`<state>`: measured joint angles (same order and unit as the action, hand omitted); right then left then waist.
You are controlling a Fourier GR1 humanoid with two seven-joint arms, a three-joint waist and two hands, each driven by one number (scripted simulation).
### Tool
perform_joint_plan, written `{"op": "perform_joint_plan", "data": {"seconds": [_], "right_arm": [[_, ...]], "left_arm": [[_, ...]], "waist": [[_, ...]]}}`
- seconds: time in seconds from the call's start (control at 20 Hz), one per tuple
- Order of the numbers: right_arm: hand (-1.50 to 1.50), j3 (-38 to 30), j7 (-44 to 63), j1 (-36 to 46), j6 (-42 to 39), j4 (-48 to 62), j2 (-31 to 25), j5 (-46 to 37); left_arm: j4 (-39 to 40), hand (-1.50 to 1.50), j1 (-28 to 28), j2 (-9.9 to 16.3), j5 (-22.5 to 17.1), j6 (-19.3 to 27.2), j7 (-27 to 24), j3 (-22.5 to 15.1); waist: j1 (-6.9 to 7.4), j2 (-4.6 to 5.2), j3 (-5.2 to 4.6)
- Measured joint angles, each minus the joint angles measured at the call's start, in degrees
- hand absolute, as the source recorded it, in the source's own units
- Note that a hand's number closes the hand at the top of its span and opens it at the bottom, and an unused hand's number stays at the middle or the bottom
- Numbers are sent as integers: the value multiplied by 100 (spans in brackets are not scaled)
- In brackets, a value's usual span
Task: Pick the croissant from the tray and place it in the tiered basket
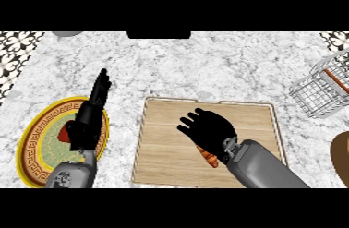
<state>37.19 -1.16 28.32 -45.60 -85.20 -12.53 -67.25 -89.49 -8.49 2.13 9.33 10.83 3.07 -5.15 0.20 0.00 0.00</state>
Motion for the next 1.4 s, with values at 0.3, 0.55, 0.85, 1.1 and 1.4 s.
{"op": "perform_joint_plan", "data": {"seconds": [0.3,0.55,0.85,1.1,1.4], "right_arm": [[-150,-136,-295,-54,148,299,137,-295],[-150,-309,-500,-175,181,349,216,-497],[150,-472,-574,-347,641,741,499,-691],[150,-419,-898,-384,1419,768,436,-951],[150,-364,-1151,-264,2323,1160,609,-1377]], "left_arm": [[-4,0,37,23,-56,-116,-47,86],[119,0,4,28,-79,-185,-133,172],[26,0,89,-61,11,-118,-132,112],[-12,0,43,-53,45,-137,-29,109],[233,0,-153,-83,58,-128,-89,181]], "waist": [[-4,1,0],[-8,0,-1],[0,0,0],[5,-21,-2],[2,-52,-27]]}}
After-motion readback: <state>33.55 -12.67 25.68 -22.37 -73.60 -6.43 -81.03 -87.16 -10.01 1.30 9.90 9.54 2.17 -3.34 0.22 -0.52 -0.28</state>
